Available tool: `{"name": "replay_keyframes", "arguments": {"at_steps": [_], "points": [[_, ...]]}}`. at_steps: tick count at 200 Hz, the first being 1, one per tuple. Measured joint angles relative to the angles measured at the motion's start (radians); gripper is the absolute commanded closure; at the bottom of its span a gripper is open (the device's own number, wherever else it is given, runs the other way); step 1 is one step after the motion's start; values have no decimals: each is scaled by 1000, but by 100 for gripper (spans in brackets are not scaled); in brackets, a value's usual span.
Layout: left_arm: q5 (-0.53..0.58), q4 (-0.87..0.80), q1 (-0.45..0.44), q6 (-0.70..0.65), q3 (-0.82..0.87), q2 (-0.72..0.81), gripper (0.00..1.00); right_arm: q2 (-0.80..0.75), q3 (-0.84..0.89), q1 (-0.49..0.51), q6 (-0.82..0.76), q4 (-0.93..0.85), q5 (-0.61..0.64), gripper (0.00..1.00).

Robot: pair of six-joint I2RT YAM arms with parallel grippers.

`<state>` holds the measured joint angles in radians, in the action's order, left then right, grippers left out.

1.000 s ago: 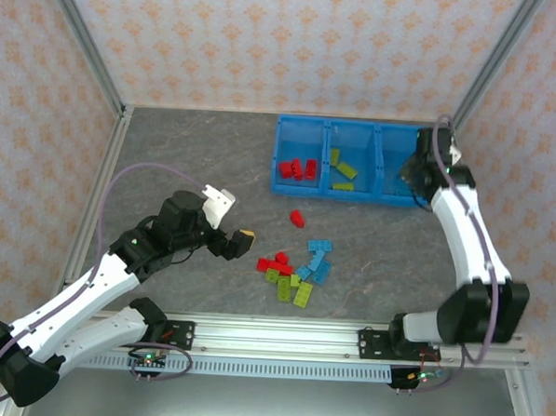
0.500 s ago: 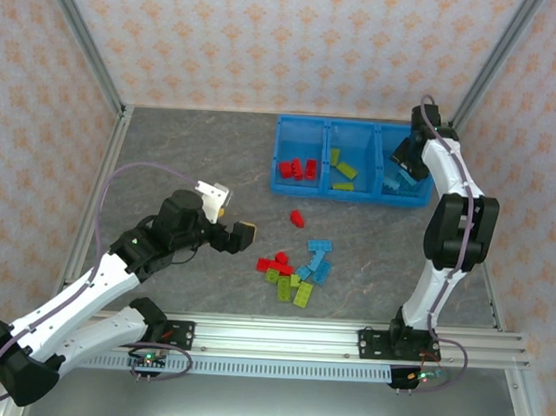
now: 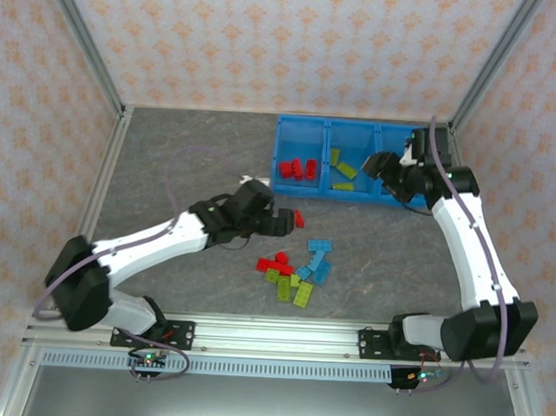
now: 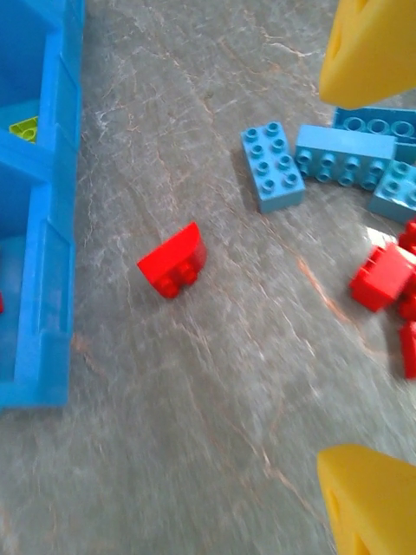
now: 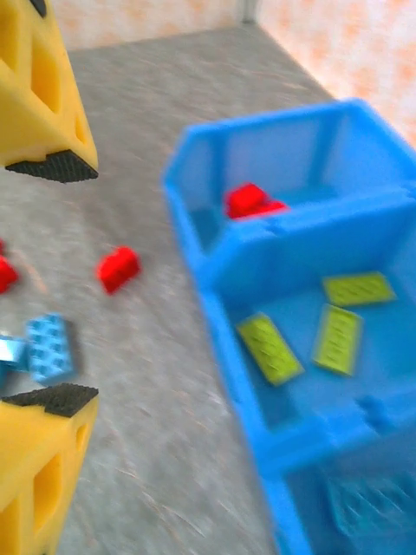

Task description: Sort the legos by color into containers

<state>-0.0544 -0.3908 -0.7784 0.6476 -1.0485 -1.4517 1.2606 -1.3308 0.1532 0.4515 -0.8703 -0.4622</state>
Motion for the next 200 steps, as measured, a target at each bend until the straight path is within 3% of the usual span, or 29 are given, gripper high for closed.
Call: {"name": "replay_keyframes", "arguments": {"at_steps": [28, 47, 92, 125, 200], "points": [[57, -24, -48, 57, -137, -185, 13, -85, 82, 78, 0, -53, -27, 21], [98, -52, -64, 107, -225, -305, 21, -136, 131, 82, 10, -79, -13, 18], [147, -89, -64, 204, -392, -532, 29, -167, 145, 82, 24, -102, 10, 16], [191, -130, -63, 236, -459, -598, 34, -167, 145, 82, 25, -109, 18, 15], [190, -146, -46, 243, -477, -673, 68, -170, 150, 82, 31, -116, 17, 14]]}}
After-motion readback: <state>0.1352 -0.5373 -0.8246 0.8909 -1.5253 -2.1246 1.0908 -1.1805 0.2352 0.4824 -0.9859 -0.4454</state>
